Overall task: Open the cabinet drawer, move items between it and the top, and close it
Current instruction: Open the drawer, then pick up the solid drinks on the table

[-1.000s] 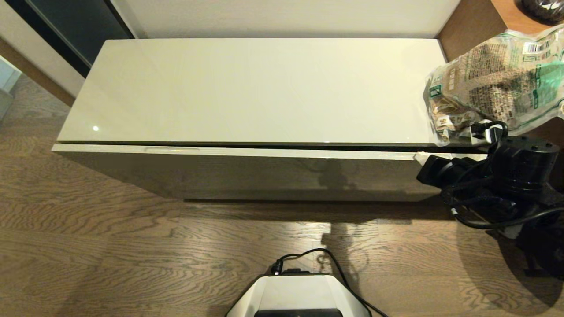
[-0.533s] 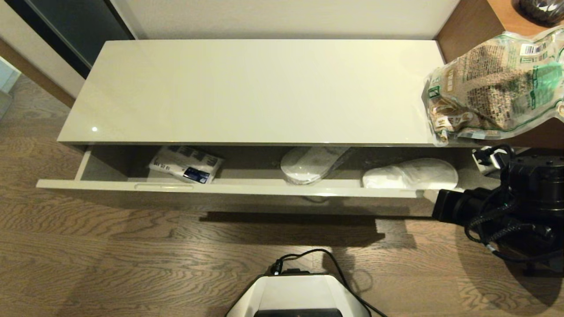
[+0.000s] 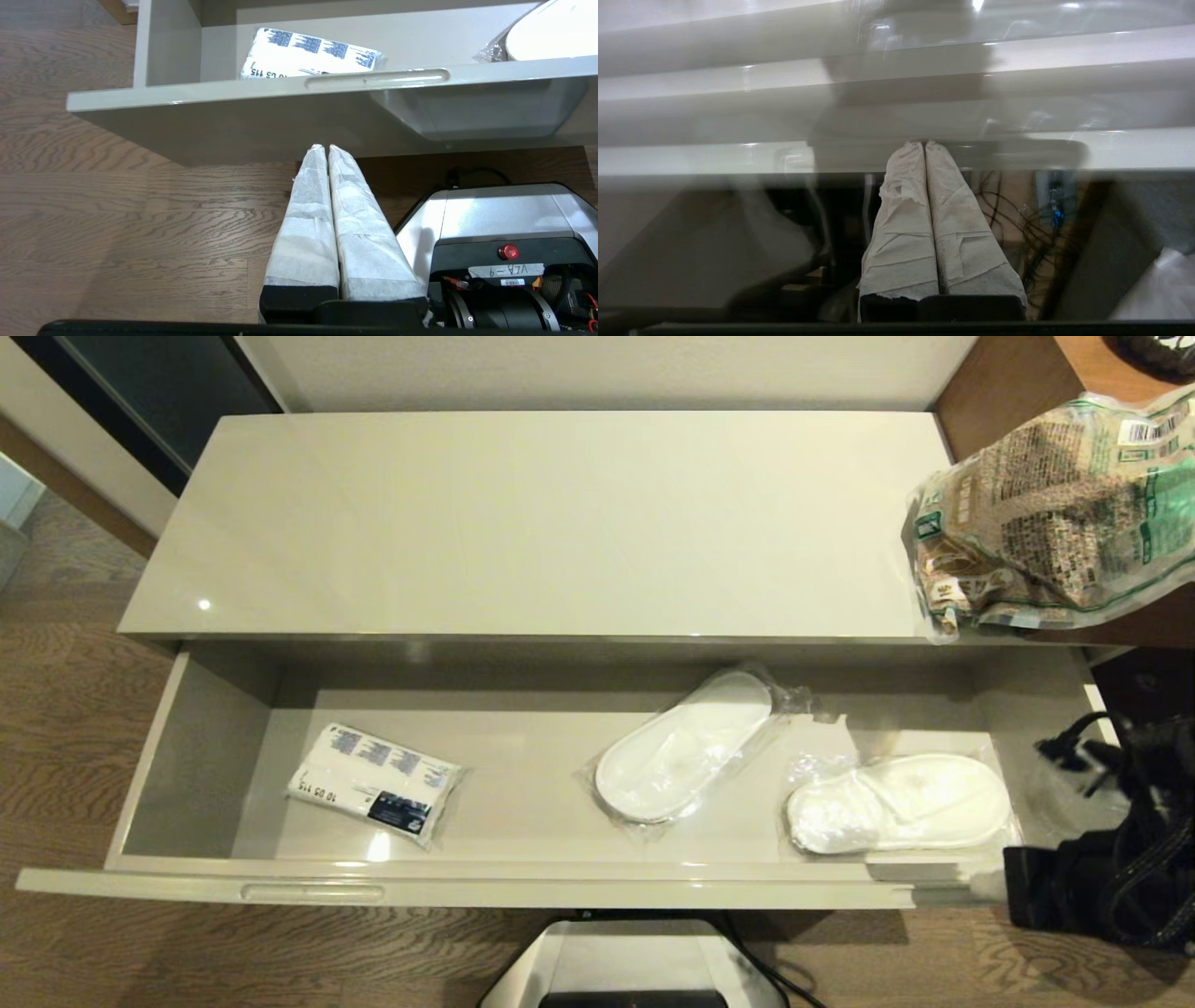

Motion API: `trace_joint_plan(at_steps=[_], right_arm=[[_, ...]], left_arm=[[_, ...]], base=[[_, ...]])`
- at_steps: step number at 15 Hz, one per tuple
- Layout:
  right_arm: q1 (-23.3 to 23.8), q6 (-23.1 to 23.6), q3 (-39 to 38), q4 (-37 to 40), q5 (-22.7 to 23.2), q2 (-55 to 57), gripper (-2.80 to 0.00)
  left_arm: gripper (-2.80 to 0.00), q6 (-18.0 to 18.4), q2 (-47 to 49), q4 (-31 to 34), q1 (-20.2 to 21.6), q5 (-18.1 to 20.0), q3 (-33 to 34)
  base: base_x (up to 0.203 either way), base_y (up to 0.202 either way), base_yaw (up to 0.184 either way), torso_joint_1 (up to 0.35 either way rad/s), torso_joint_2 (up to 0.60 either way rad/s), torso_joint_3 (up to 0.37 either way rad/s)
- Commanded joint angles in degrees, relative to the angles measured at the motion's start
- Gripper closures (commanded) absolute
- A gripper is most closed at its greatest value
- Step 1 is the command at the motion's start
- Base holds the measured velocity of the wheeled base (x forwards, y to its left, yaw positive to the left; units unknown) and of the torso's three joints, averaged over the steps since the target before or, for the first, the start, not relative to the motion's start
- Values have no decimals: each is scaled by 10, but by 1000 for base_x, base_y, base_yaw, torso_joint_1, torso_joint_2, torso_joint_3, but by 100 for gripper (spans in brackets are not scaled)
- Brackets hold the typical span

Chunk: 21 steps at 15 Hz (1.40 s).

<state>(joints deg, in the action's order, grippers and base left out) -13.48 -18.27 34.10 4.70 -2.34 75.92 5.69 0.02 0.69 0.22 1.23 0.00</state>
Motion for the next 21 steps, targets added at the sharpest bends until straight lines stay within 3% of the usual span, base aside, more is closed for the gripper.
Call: trace_joint_plan(at_steps=[1,8,13,18,21], right_arm=[[7,-1,4,12,7,-70,0],[7,-20,24,40,-3,-96,0],[7,-29,113,195,-7,-193,0],[10,-34,242,459,-13,-357,0],[13,-41,289,541,-39,-389,0]], left_arm=[[0,0,0,0,0,0,0],[0,0,0,0,0,0,0],[0,0,0,0,0,0,0],[0,0,0,0,0,0,0],[0,0,0,0,0,0,0]], base=[[0,0,0,0,0,0],[0,0,0,0,0,0],[0,0,0,0,0,0],[0,0,0,0,0,0],[0,0,0,0,0,0]])
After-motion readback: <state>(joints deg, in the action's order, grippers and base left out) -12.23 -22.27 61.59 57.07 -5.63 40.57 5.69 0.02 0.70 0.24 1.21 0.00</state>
